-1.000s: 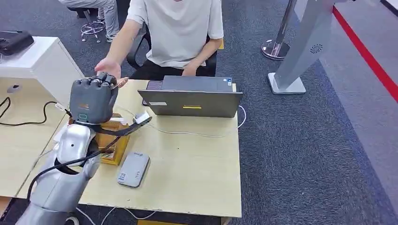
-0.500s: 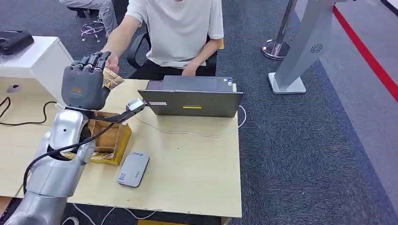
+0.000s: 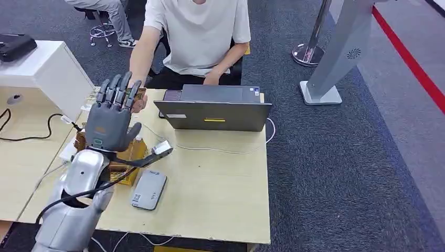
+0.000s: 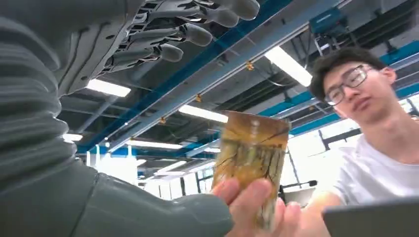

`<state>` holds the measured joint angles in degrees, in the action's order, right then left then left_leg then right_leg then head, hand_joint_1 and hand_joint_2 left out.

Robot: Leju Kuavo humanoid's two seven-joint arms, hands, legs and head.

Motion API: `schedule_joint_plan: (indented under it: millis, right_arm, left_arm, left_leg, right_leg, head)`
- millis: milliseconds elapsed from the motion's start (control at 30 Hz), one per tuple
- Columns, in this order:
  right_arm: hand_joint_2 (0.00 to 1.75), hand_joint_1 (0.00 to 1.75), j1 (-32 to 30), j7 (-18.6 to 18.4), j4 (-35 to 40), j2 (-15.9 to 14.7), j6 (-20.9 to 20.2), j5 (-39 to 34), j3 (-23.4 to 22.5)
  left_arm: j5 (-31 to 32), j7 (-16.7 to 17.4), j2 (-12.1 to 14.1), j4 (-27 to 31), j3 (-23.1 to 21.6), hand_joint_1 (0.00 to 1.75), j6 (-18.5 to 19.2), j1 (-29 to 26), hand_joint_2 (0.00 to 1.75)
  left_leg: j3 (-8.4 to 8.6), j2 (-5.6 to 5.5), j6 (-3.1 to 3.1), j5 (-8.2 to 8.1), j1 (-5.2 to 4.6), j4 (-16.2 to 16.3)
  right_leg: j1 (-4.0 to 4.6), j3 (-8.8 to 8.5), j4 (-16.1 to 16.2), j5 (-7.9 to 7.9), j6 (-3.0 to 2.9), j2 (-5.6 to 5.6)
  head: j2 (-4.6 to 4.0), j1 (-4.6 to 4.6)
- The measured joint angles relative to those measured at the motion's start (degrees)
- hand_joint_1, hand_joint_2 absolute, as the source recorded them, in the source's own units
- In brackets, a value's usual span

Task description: Pass the card to the sensor for recognition and then transmit it.

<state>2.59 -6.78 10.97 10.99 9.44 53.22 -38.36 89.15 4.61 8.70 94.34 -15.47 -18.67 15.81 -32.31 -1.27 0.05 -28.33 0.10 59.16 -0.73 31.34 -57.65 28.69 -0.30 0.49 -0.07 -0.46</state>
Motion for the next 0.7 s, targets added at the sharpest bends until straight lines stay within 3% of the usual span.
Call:
schedule_joint_plan:
  millis: [167,300,467,600,700]
  right_arm:
    - [0.00,0.00,0.0,0.0,0.0,0.0,0.5,-1.0,-1.6]
    - [0.00,0.00,0.0,0.0,0.0,0.0,0.6,-1.1,-2.4]
    - [0.00,0.00,-0.3,0.3,0.0,0.0,0.9,-2.1,-3.6]
    - [0.00,0.00,-0.3,0.6,0.0,0.0,1.4,-2.4,-4.7]
    - [0.00,0.00,-0.3,0.1,0.0,0.0,1.4,-2.4,-5.3]
  left_arm:
    - [-1.1,-1.6,1.1,7.1,0.2,0.00,-4.4,-10.1,1.75]
    - [-1.8,-2.4,1.8,10.3,0.9,0.00,-5.5,-14.4,1.75]
    - [-5.5,-3.9,3.0,15.3,5.1,0.00,-10.1,-22.7,1.75]
    - [-7.4,-6.2,3.8,18.0,10.8,0.00,-9.3,-29.1,1.75]
    - [-7.3,-6.0,4.1,18.4,14.1,0.00,-4.2,-31.5,1.75]
  left_leg:
    - [-0.06,0.00,0.00,0.00,0.01,0.0]
    - [-0.11,-0.08,-0.01,0.01,0.02,0.0]
    - [-0.07,0.10,-0.02,0.01,0.02,-0.1]
    - [-0.15,-0.02,-0.02,0.01,0.02,-0.1]
    - [-0.15,-0.03,-0.03,0.02,0.02,-0.1]
  right_leg:
    - [0.00,0.10,0.0,0.01,0.00,0.01]
    - [0.00,0.09,0.0,0.01,0.00,-0.08]
    - [0.01,0.12,0.0,0.00,-0.02,0.10]
    - [0.01,0.20,0.0,0.03,-0.02,0.00]
    - [0.01,0.19,0.0,0.03,-0.02,-0.02]
  head:
    - [0.00,0.00]
    - [0.00,-0.02]
    - [0.00,-0.04]
    - [0.00,-0.02]
    - [0.00,-0.04]
